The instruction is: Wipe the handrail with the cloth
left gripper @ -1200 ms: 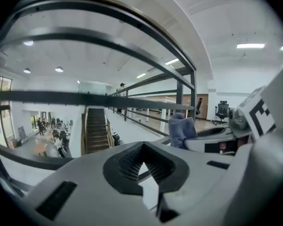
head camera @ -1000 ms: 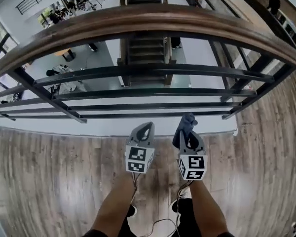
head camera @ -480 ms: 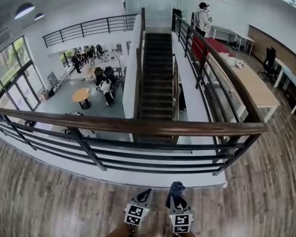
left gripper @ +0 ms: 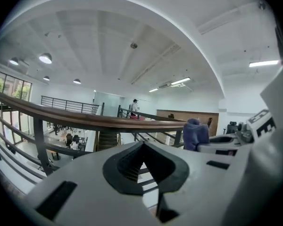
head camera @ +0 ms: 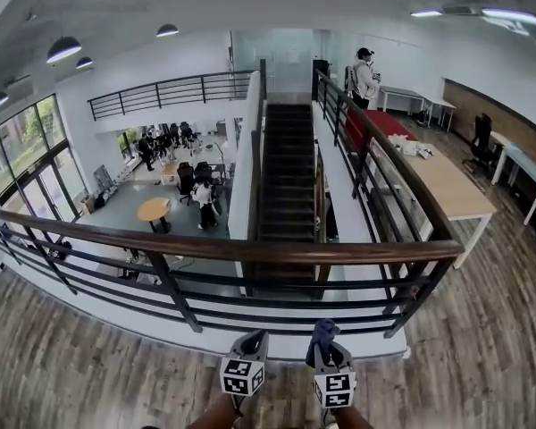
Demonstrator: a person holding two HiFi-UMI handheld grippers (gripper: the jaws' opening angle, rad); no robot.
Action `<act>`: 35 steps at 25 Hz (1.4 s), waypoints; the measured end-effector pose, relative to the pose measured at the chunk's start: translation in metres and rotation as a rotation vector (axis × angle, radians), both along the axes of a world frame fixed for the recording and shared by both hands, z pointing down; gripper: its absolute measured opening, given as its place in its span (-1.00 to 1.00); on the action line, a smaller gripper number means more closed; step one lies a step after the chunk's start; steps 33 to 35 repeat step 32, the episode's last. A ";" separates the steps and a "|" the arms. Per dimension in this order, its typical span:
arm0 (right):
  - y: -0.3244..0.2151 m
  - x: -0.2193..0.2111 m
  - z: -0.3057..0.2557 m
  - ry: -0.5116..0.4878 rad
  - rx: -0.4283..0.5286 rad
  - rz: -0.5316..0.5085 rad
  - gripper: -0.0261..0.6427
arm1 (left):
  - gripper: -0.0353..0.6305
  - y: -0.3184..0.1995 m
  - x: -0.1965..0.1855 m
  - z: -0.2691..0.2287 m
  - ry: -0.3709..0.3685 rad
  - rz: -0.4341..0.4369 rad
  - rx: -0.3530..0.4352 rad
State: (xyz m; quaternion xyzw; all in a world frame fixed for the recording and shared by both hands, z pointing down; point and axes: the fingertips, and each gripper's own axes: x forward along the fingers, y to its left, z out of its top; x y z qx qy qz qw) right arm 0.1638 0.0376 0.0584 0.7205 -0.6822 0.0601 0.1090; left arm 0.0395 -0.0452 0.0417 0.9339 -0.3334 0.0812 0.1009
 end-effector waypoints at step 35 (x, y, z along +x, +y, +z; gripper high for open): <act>0.002 0.010 -0.009 0.051 0.020 0.069 -0.72 | -0.88 -0.005 0.006 -0.029 0.004 -0.008 0.065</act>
